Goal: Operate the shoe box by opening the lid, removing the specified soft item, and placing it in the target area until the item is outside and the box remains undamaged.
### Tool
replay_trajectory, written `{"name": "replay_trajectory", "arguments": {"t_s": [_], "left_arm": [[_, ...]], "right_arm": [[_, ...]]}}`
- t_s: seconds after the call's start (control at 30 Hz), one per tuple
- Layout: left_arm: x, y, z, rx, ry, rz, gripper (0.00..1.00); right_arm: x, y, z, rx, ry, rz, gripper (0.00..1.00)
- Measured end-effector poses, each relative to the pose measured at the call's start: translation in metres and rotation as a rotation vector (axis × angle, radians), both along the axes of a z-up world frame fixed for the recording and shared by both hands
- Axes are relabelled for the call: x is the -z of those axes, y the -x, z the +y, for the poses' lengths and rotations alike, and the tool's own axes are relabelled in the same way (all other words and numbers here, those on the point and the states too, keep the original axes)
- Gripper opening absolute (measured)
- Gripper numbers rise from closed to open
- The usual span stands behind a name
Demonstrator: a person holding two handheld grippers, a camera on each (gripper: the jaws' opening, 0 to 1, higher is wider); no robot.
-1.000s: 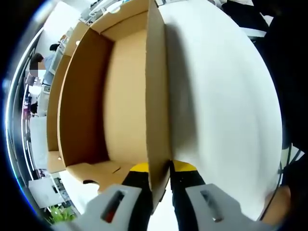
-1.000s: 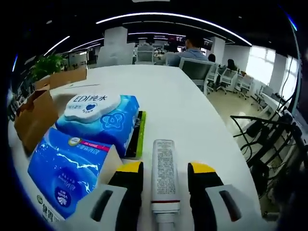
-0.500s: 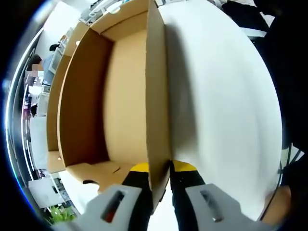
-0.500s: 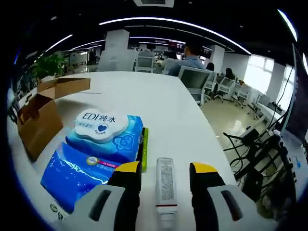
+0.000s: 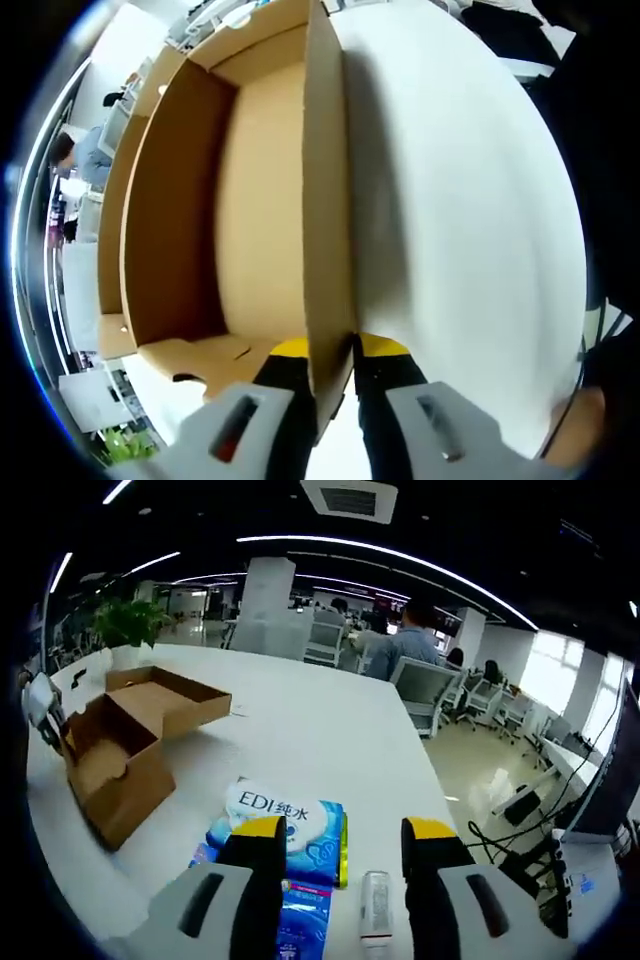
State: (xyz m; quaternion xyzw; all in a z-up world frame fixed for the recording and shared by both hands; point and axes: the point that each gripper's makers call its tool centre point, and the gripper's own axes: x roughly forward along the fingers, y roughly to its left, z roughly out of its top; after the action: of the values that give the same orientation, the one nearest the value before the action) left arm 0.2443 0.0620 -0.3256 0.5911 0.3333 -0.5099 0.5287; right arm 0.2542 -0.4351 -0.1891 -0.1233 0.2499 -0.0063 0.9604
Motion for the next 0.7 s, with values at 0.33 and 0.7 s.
{"name": "replay_trajectory", "arguments": {"t_s": [0.33,0.7], "left_arm": [[0.0,-0.002,0.0,0.002,-0.004,-0.002,0.11],[0.0,0.003,0.002,0.002,-0.008,-0.005,0.11]], "right_arm": [[-0.044,-0.028,0.071,-0.121,0.026,-0.002,0.59],[-0.071,-0.065,0.133,-0.197,0.026,0.023,0.62]]}}
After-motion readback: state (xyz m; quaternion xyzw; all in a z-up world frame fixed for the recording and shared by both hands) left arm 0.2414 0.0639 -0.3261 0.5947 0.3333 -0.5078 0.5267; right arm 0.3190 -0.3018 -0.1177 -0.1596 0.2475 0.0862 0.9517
